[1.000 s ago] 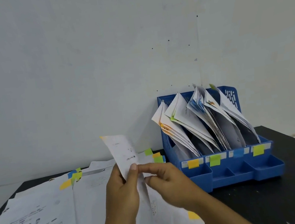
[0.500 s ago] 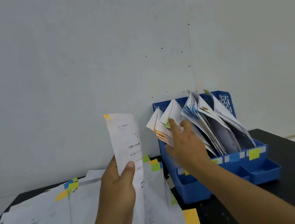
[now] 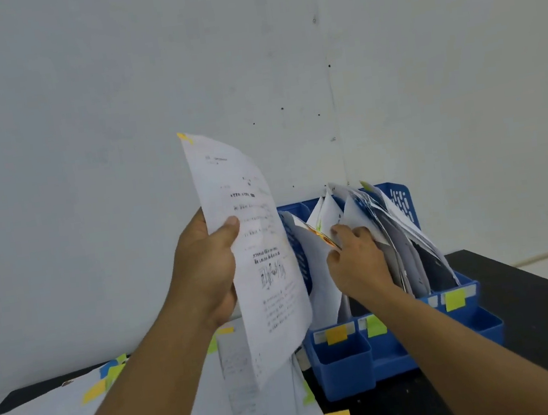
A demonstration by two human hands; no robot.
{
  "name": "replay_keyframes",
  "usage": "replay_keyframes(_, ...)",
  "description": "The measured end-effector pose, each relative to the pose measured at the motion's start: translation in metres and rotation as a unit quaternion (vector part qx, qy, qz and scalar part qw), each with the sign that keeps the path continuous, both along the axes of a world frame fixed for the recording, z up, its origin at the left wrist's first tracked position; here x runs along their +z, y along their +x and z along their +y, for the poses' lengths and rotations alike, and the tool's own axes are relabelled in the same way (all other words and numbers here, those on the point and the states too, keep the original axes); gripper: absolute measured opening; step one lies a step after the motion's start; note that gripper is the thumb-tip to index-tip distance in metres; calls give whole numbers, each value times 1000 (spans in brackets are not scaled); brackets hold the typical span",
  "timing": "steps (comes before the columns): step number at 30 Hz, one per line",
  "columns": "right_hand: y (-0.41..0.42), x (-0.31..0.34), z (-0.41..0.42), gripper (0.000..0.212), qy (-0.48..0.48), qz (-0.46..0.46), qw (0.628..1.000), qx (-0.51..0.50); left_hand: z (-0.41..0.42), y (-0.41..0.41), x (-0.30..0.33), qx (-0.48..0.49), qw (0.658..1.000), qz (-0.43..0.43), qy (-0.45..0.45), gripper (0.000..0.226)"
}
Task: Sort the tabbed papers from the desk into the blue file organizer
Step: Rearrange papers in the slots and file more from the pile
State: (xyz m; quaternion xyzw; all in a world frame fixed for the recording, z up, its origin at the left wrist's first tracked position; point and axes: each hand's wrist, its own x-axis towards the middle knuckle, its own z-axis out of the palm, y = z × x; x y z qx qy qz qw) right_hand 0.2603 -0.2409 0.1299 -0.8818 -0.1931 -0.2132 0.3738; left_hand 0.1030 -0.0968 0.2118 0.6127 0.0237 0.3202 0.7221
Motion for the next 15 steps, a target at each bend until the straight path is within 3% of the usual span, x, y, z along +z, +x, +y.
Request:
replay_keyframes(6,4,6,-4,39,36,23,999,4,-10,56,-8,29,998,-31,49,31)
replay_keyframes(15,6,11,-12,43,91,36,995,27,-34,125,-56,162,976,-24,140,38)
